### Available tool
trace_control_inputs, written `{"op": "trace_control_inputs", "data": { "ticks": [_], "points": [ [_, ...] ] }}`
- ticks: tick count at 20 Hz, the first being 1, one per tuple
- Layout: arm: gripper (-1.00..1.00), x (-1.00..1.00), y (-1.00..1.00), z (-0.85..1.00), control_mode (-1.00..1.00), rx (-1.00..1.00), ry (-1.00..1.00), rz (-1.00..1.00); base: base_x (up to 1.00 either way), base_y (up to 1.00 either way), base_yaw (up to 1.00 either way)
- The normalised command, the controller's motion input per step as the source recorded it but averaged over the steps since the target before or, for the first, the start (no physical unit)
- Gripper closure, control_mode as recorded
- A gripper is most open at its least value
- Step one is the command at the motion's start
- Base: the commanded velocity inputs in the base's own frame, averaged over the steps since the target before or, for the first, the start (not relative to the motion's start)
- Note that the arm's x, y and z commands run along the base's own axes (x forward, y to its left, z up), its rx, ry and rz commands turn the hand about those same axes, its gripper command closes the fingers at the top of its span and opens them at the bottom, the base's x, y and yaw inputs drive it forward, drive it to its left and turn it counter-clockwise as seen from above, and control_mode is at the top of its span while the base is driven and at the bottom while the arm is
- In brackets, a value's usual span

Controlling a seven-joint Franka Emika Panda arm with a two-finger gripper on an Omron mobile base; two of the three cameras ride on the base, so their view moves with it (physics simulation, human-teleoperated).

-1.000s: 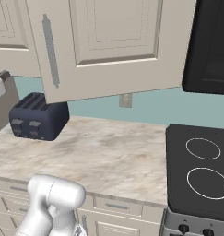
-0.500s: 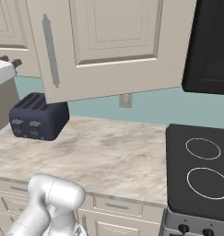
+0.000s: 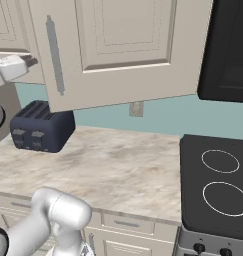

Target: Open the cabinet directly in front. Then move the liquor and the cup to the dining counter with the jar on it.

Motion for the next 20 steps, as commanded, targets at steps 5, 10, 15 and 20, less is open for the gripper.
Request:
{"op": "trace_control_inputs", "data": {
  "ticks": [5, 10, 15, 20],
  "points": [
    [-1.0, 0.43, -0.29, 0.0, -1.0, 0.03, 0.05, -0.22, 0.0, 0.0, 0.0],
    [-1.0, 0.2, -0.67, 0.0, -1.0, 0.14, 0.1, -0.01, 0.0, 0.0, 0.0],
    [-1.0, 0.0, -0.88, 0.0, -1.0, 0.2, 0.07, 0.0, 0.0, 0.0, 0.0],
    [-1.0, -0.2, -0.99, 0.0, -1.0, 0.24, 0.01, 0.0, 0.0, 0.0, 0.0]
  ]
}}
